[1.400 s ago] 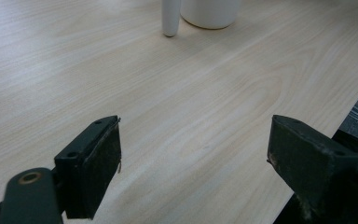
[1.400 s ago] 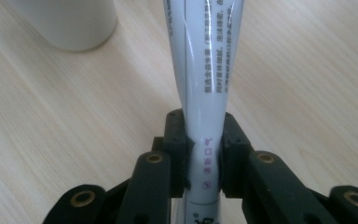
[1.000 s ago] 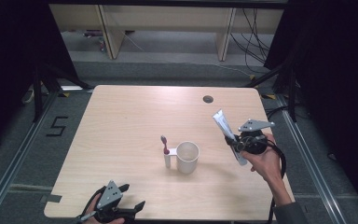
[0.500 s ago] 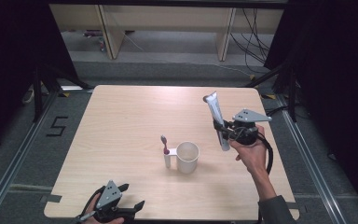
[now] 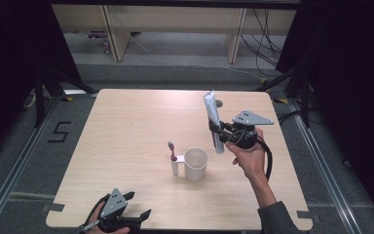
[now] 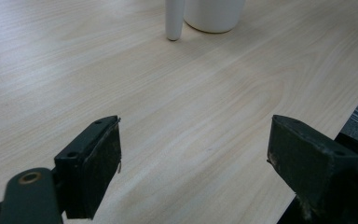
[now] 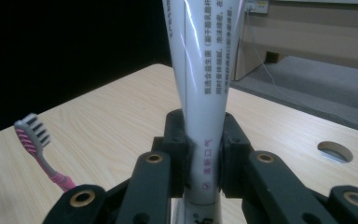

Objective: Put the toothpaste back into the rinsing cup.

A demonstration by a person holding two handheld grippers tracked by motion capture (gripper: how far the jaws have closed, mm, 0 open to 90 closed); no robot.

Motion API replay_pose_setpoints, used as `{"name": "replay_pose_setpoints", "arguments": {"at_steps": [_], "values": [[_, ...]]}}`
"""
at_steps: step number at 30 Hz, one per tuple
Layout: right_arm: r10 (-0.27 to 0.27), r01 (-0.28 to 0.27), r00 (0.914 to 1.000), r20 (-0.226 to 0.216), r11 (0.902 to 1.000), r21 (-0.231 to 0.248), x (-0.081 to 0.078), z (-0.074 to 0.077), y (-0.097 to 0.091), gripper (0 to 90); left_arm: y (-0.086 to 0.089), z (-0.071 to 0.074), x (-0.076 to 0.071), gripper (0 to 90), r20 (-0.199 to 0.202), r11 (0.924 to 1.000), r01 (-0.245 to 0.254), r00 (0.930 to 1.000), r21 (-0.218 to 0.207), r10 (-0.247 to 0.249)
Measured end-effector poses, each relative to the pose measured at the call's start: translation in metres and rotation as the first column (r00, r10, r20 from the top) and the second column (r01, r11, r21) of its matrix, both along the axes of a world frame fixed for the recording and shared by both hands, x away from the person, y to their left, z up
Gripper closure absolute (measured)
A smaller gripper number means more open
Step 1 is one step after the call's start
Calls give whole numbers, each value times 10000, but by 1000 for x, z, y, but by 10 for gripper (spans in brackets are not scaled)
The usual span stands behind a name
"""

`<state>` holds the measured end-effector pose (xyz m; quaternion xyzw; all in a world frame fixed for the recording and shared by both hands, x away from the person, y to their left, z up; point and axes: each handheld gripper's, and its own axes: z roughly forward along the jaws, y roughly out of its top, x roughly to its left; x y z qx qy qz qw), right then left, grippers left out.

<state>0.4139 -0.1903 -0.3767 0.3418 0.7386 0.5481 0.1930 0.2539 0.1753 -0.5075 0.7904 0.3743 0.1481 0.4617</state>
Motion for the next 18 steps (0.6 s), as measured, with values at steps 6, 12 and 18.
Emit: {"name": "replay_pose_setpoints", "arguments": {"at_steps": [6,12,18], "values": [[173,-171,9998,-55,9993,325,-2,0,8,770,0,0,1,168,24,10000,28,10000,49,-29],[466,-465,9989,-20,9979,444,-2,-3,16,770,0,0,1,168,12,10000,32,10000,29,-32],[722,-719,9974,-27,9955,610,-5,-7,25,769,0,0,1,169,-20,10000,19,10000,94,-19]]}}
